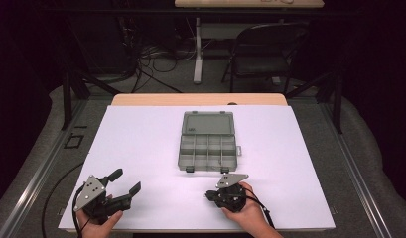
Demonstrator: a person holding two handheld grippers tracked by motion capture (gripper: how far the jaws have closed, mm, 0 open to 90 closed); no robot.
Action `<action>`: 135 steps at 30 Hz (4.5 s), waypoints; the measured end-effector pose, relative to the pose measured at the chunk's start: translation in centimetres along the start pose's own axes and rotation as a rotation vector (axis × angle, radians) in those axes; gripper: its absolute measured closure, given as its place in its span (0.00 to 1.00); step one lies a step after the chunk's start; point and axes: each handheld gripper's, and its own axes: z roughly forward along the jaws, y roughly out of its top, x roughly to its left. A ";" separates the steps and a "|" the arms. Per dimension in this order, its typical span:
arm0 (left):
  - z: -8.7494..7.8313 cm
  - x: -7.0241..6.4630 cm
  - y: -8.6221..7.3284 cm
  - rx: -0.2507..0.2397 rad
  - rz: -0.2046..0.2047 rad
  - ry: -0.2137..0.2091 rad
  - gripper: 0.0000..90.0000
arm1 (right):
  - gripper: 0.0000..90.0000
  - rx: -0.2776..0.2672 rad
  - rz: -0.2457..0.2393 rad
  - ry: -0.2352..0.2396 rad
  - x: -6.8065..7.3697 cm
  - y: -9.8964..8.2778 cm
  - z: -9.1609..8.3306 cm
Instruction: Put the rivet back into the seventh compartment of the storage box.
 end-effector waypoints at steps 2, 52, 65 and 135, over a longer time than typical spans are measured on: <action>0.0 0.0 0.0 -0.006 0.001 -0.001 0.23 | 0.96 -0.005 0.002 -0.003 0.0 0.0 0.0; 0.0 0.0 0.0 -0.006 0.005 -0.003 0.23 | 0.99 -0.120 -0.002 -0.040 0.0 2.1 -3.2; 0.1 -0.1 0.1 -0.006 0.007 -0.004 0.23 | 0.99 -0.165 -0.021 -0.093 -1.0 4.7 -5.4; 0.1 0.0 0.1 -0.009 0.003 -0.006 0.23 | 0.83 -0.049 0.062 -0.247 -7.3 8.0 -0.7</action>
